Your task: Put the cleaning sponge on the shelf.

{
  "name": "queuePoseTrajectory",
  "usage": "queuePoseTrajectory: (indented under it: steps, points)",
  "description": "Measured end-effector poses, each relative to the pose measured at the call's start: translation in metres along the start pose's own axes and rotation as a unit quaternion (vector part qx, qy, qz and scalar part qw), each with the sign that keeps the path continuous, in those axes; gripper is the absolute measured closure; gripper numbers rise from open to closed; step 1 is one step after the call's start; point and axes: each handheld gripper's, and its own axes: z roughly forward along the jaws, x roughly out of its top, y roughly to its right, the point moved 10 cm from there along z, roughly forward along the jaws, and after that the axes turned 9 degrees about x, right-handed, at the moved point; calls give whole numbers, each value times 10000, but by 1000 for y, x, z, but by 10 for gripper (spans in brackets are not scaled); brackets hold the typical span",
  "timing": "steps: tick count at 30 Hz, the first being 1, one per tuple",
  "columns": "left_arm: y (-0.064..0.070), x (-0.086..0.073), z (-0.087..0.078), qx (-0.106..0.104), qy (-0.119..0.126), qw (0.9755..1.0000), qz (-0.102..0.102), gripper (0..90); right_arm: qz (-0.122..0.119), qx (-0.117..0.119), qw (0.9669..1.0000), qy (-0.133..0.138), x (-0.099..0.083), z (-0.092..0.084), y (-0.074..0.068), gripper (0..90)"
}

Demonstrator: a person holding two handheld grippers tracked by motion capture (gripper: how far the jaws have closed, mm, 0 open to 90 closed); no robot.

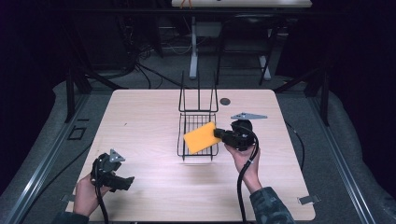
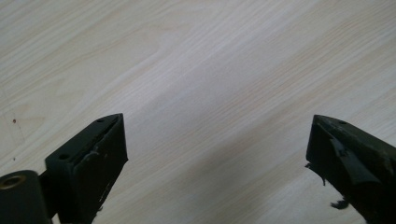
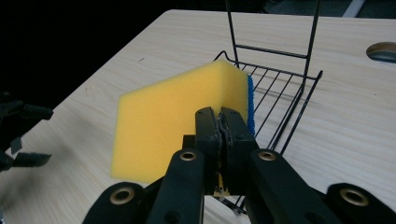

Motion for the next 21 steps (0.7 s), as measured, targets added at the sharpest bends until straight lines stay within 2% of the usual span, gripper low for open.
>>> queuePoseTrajectory:
  steps: [5, 6, 8, 12, 18, 21]
  points:
    - [-2, -3, 2, 33, -90, 9999, 71, 49, -39, -42, 10000, 17, -1, 6, -2, 871]
    - [-3, -2, 2, 46, -41, 10000, -21, 51, -51, -69, 10000, -7, -3, 9, -1, 871]
    - [-2, -2, 2, 15, -69, 10000, -27, 53, 50, -35, 10000, 6, -5, 11, 1, 871]
    - [0, -1, 2, 31, -84, 9999, 88, 52, 70, -84, 9999, 63, -6, 12, 5, 871]
    - [-5, -3, 0, 71, -79, 9999, -10, 55, 172, -125, 9996, 173, -9, 13, 10, 871]
    - [-5, -3, 0, 82, -59, 9999, -17, 56, 217, -132, 9996, 116, -12, 17, 10, 871]
